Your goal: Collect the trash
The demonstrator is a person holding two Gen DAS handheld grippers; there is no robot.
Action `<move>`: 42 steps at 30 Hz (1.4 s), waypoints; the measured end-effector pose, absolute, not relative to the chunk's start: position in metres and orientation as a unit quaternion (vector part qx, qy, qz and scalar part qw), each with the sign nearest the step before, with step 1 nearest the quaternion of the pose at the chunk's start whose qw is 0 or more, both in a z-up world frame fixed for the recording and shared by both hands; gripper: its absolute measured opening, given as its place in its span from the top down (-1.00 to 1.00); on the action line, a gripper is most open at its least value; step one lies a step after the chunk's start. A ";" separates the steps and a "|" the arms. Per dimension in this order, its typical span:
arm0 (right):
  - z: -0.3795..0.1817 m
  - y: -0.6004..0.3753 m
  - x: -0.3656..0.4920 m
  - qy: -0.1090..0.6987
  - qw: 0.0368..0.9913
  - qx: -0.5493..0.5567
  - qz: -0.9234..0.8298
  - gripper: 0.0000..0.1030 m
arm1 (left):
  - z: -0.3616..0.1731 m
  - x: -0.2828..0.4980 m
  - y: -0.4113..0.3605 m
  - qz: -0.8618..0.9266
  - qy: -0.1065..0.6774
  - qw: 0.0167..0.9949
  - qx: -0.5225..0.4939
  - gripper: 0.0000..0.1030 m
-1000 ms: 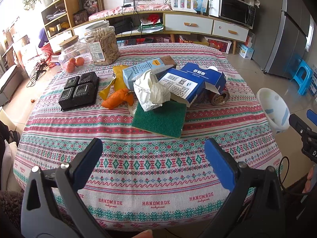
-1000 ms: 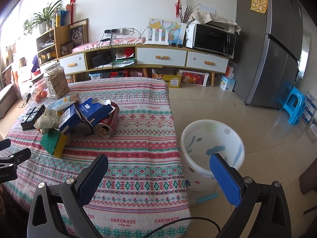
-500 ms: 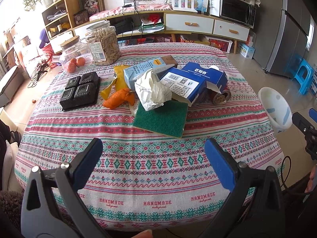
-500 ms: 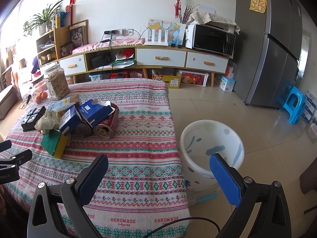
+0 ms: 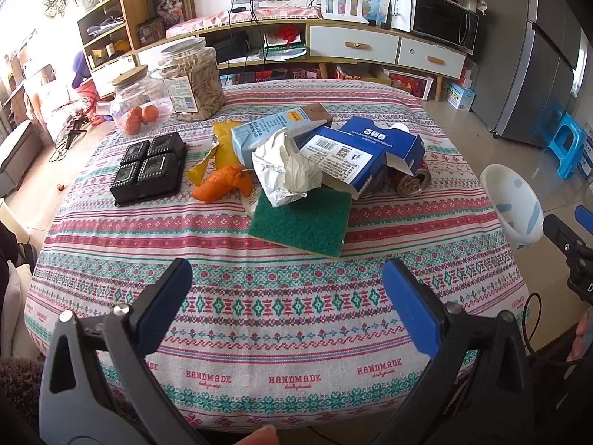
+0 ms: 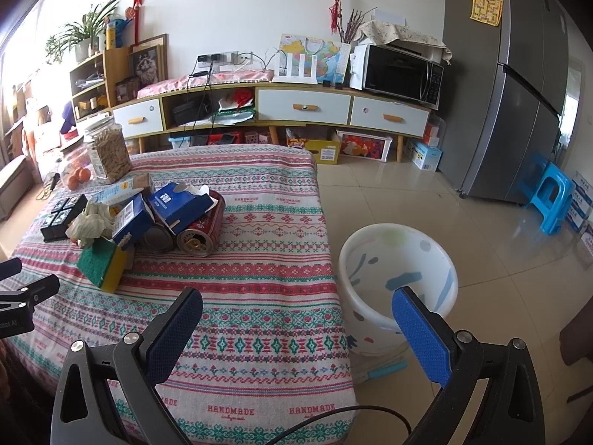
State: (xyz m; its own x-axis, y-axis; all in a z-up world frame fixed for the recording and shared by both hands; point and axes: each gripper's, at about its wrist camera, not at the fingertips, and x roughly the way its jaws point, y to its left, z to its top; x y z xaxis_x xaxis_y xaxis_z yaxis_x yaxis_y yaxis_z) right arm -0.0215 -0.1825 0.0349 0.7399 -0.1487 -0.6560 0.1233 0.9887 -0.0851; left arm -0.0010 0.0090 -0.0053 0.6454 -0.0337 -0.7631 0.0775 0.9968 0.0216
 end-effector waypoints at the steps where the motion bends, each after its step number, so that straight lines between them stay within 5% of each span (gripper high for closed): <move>1: 0.035 -0.181 -0.021 0.355 0.932 -0.021 -0.070 -1.00 | -0.006 -0.001 0.010 -0.032 0.422 0.906 0.026 -0.98; 22: 0.074 -0.148 0.082 0.410 0.909 -0.077 0.014 -1.00 | 0.015 0.122 0.058 -0.081 0.503 0.861 0.012 -0.94; 26: 0.064 -0.146 0.110 0.411 0.908 -0.075 0.019 -1.00 | 0.007 0.162 0.048 -0.090 0.497 0.861 0.053 -0.83; 30: 0.031 -0.161 0.120 0.438 0.897 -0.065 0.009 -1.00 | -0.005 0.179 0.030 -0.129 0.492 0.855 0.099 -0.49; 36: 0.015 -0.174 0.139 0.464 0.884 -0.037 0.035 -1.00 | -0.018 0.201 0.005 -0.168 0.498 0.837 0.151 -0.48; 42: 0.006 -0.160 0.154 0.485 0.871 -0.003 0.085 -1.00 | -0.037 0.212 0.014 -0.165 0.529 0.822 0.130 -0.14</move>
